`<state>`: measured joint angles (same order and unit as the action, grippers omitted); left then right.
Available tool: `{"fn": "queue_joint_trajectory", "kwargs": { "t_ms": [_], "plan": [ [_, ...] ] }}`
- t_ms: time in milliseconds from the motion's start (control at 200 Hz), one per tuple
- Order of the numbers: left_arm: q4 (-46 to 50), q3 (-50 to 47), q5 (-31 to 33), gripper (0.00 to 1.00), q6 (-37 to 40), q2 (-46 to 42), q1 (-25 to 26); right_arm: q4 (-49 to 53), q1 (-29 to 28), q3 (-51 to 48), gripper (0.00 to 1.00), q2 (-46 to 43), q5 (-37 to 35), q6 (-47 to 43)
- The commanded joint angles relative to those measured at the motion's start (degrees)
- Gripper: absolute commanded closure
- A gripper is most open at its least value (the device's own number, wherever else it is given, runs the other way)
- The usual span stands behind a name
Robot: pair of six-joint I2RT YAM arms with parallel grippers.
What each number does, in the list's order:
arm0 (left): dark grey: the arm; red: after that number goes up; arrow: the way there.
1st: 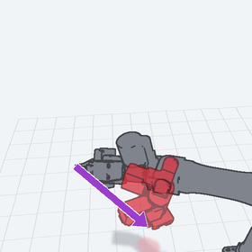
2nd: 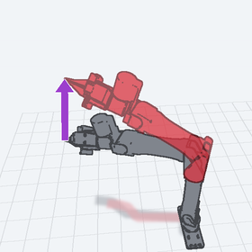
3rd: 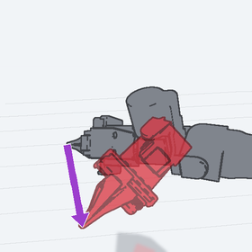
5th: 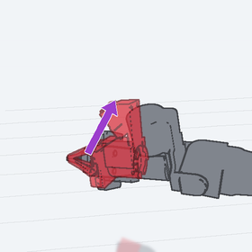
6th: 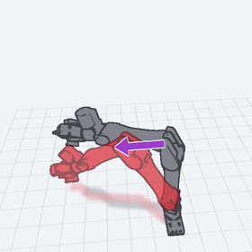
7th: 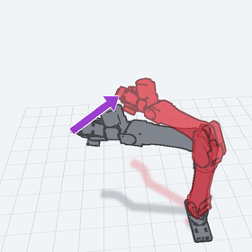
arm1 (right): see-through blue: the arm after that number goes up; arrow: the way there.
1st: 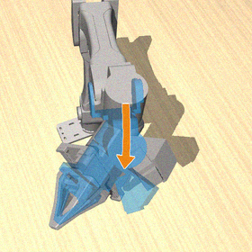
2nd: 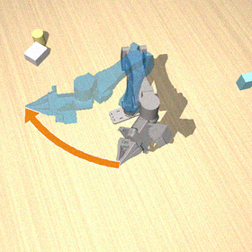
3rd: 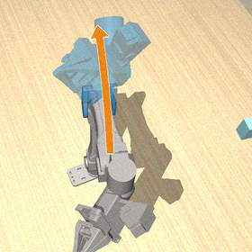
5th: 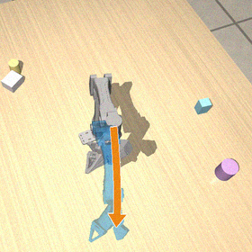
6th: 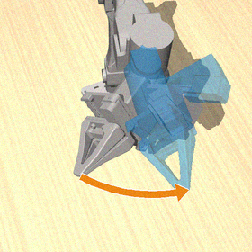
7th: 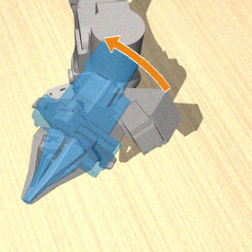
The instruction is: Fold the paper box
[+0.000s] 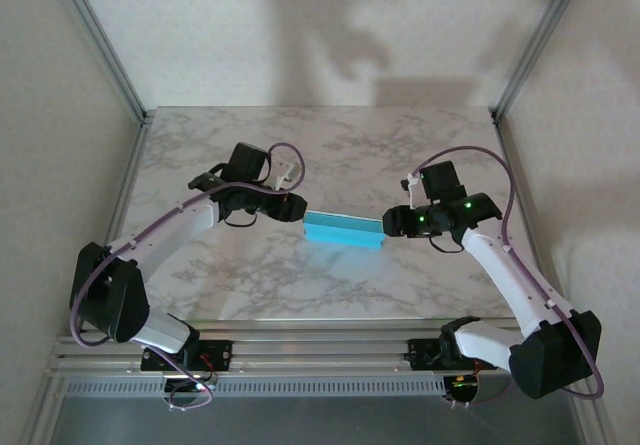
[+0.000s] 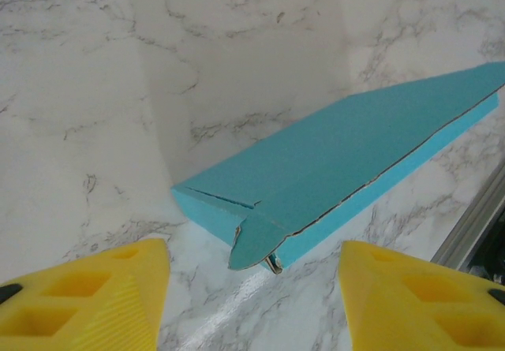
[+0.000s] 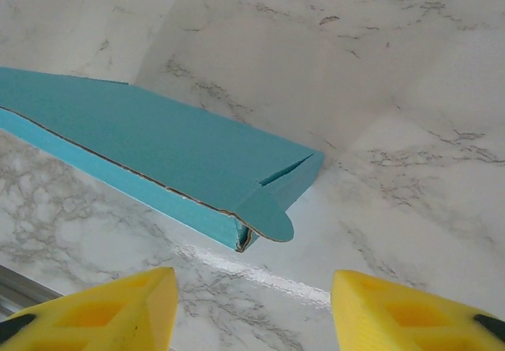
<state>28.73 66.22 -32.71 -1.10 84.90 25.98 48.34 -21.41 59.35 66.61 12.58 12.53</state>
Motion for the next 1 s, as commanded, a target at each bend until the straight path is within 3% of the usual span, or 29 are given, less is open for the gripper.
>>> {"fn": "queue_joint_trajectory", "kwargs": {
  "t_ms": [0, 991],
  "plan": [
    [3.61, 2.21, -1.5, 0.41, 3.01, 0.83, -0.23, 1.68, -1.43, 2.15, 0.49, 1.14, -3.27, -1.81],
    [4.73, 3.78, -3.23, 0.68, 3.47, 3.78, 1.71, -0.43, -4.95, 5.2, 0.81, 7.34, -6.09, -2.25]
  ]
}}
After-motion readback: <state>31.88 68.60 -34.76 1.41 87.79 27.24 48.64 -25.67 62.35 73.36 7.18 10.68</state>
